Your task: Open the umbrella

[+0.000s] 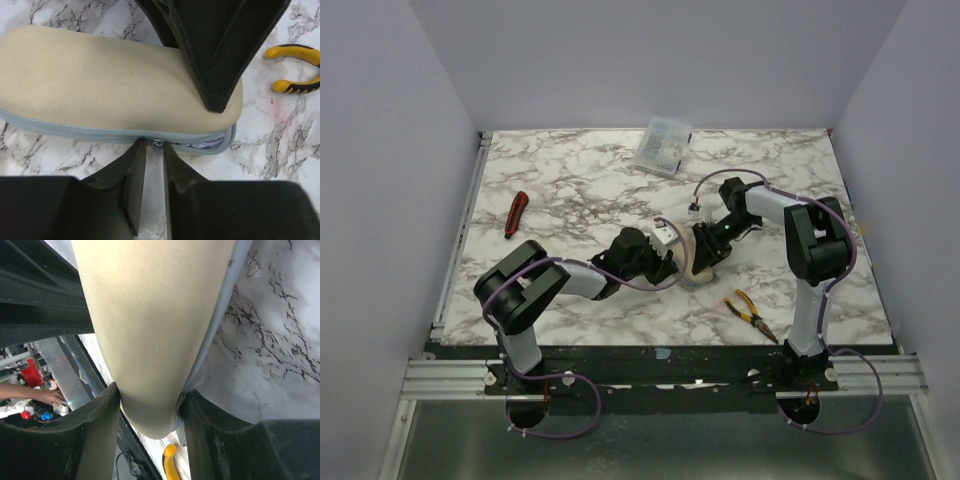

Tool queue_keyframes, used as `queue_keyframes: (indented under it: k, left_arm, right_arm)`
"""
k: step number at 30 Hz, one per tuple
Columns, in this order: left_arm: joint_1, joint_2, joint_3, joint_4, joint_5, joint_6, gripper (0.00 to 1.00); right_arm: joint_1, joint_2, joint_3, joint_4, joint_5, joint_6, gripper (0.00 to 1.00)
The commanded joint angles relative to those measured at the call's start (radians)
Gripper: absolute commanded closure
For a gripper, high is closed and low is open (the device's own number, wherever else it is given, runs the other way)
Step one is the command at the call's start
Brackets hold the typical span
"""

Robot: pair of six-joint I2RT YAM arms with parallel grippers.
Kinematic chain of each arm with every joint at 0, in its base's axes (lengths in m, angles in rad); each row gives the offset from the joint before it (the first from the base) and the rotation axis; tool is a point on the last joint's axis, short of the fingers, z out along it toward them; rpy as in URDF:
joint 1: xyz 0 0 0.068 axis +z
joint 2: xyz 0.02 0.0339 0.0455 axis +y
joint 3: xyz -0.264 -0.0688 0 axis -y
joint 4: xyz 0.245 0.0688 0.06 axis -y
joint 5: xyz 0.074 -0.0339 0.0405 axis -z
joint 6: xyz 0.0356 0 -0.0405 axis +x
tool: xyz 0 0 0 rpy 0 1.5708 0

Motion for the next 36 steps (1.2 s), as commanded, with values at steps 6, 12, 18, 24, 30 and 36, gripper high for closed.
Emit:
queue_keyframes:
  k: [6, 12, 18, 24, 30, 36]
  left_arm:
    - [-0.024, 0.043, 0.059, -0.004, -0.072, -0.087, 1.00]
    - [0.032, 0.021, 0.023, -0.021, -0.108, -0.099, 1.00]
    - [0.088, 0.027, 0.047, -0.059, -0.086, -0.079, 1.00]
    - [0.094, -0.001, 0.052, -0.088, -0.104, -0.112, 1.00]
    - [0.166, -0.013, 0.099, -0.141, -0.125, -0.153, 1.00]
    - [0.231, -0.025, 0.127, -0.174, -0.112, -0.127, 1.00]
  right_arm:
    - [0.019, 0.053, -0.028, 0.035, 0.118, -0.025, 0.72]
    - [0.019, 0.038, -0.052, 0.027, 0.151, -0.075, 0.73]
    - [0.018, 0.032, -0.061, 0.006, 0.168, -0.129, 0.74]
    - [0.019, 0.023, -0.061, -0.017, 0.192, -0.175, 0.76]
    - [0.019, 0.024, -0.054, -0.044, 0.248, -0.235, 0.76]
    - [0.019, 0.039, -0.013, -0.078, 0.311, -0.300, 0.76]
